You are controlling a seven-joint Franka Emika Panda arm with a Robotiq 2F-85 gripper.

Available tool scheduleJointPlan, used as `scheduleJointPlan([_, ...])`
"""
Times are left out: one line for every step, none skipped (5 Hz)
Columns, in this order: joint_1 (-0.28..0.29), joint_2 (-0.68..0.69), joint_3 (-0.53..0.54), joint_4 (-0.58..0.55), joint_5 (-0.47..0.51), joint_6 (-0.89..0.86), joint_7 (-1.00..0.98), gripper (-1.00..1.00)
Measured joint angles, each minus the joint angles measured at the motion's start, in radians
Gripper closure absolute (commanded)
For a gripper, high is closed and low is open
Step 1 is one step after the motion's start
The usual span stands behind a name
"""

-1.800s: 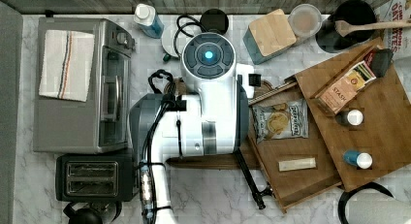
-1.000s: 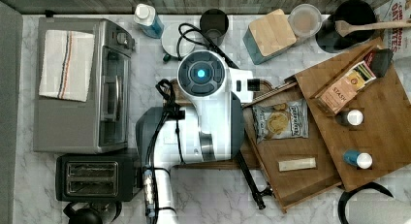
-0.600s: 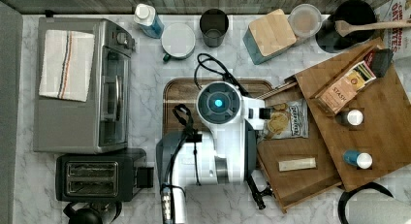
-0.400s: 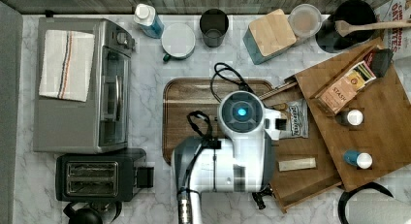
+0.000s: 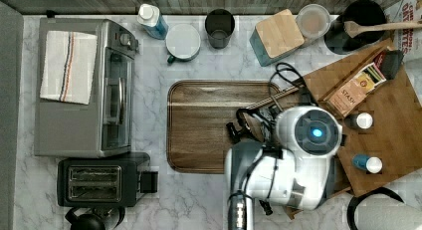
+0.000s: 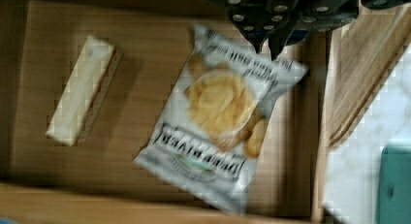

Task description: Pick up the butter.

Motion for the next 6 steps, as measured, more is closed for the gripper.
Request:
scheduleJointPlan([-0.057,-0.013,-0.034,0.000,0.000,-0.002,0.000,-1.00])
scheduleJointPlan([-0.098,-0.013,-0.052,0.000,-0.001,-0.018,0.110,-1.00])
scheduleJointPlan([-0.113,0.000,-0.052,0.002,-0.001,-0.022,0.187,-1.00])
scheduleJointPlan([-0.113,0.031,-0.052,0.002,-0.001,-0.020,0.187,-1.00])
scheduleJointPlan([-0.112,0.062,-0.069,-0.006,0.066,-0.020,0.167,-1.00])
scheduleJointPlan([-0.130,0.066,-0.094,-0.031,0.074,-0.019,0.090,-1.00])
